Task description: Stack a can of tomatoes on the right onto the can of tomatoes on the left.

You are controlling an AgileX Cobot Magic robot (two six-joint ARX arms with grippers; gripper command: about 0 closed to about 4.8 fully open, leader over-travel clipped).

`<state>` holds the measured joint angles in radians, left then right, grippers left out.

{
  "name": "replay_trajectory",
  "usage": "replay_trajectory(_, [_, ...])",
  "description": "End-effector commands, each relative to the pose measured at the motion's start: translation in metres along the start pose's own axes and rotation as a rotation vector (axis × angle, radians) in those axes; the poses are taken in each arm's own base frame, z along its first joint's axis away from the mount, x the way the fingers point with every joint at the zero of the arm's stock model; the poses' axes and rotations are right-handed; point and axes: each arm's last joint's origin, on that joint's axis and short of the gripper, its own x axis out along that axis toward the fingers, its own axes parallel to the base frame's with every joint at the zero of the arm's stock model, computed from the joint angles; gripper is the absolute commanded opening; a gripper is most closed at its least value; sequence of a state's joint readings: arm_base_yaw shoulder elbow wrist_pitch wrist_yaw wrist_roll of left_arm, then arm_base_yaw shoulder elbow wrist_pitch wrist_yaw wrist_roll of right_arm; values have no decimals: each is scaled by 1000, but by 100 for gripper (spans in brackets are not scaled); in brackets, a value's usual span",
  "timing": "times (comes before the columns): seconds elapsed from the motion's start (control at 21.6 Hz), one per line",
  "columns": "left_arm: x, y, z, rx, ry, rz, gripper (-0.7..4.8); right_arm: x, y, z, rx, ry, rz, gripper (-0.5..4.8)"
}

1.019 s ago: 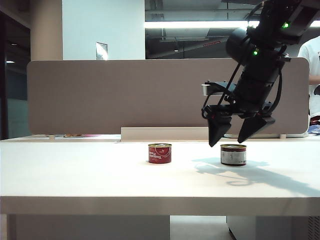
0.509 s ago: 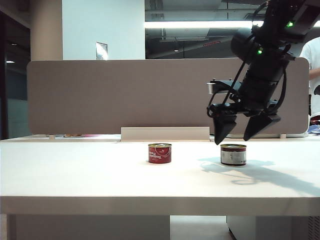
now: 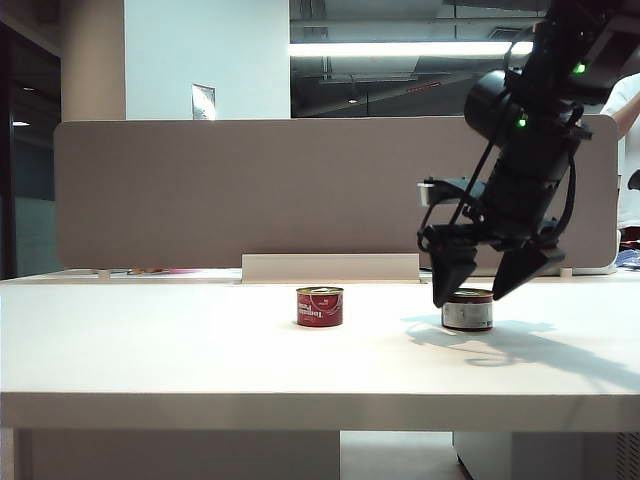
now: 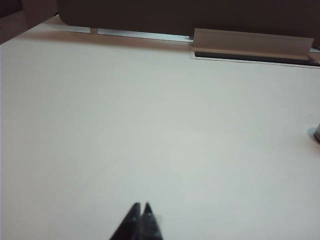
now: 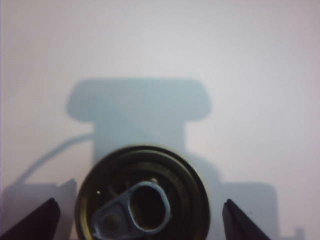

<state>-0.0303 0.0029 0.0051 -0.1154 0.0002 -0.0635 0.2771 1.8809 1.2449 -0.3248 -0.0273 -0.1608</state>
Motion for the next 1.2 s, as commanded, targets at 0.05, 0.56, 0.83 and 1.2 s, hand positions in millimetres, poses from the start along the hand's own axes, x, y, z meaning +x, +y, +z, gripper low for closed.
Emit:
replay_trajectory(0.05, [0, 0, 3, 3, -16, -4, -6, 0, 0, 2, 3, -16, -4, 479])
replay_trajectory(0.56, [0, 0, 6, 4, -46, -6, -6, 1, 0, 2, 9, -16, -3, 477])
replay_trajectory(0.83, [0, 0, 7, 3, -57, -7, -6, 1, 0, 2, 9, -12, -2, 408])
replay_trajectory(1.2, [0, 0, 7, 4, -57, -7, -6, 1, 1, 1, 10, -6, 2, 301])
